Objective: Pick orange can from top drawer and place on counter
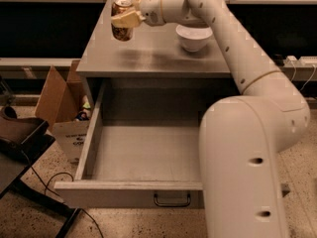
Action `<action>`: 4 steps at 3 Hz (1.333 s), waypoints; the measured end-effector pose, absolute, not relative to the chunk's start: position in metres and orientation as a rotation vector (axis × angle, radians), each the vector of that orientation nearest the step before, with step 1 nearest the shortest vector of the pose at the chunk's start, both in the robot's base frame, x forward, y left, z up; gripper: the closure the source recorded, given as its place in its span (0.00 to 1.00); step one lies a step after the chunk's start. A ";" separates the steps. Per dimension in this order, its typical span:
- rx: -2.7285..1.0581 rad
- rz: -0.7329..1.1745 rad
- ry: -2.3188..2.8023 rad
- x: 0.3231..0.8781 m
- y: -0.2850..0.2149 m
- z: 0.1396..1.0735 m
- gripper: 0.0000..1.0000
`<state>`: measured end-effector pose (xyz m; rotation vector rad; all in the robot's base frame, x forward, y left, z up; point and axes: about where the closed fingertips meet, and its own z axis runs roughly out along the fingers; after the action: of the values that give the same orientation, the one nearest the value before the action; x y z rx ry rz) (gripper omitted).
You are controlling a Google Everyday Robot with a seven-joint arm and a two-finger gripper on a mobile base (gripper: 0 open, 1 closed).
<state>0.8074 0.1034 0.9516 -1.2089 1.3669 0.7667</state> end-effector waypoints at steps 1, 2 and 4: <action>-1.193 0.762 1.545 0.834 0.112 0.906 1.00; -1.168 0.775 1.662 0.844 0.116 0.878 1.00; -1.168 0.775 1.662 0.844 0.116 0.884 0.59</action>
Offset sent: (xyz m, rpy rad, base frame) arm 0.0438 0.0233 -0.1667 -0.2207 0.4813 -0.1557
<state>0.8435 0.1163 0.8841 -1.1678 1.6625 0.7749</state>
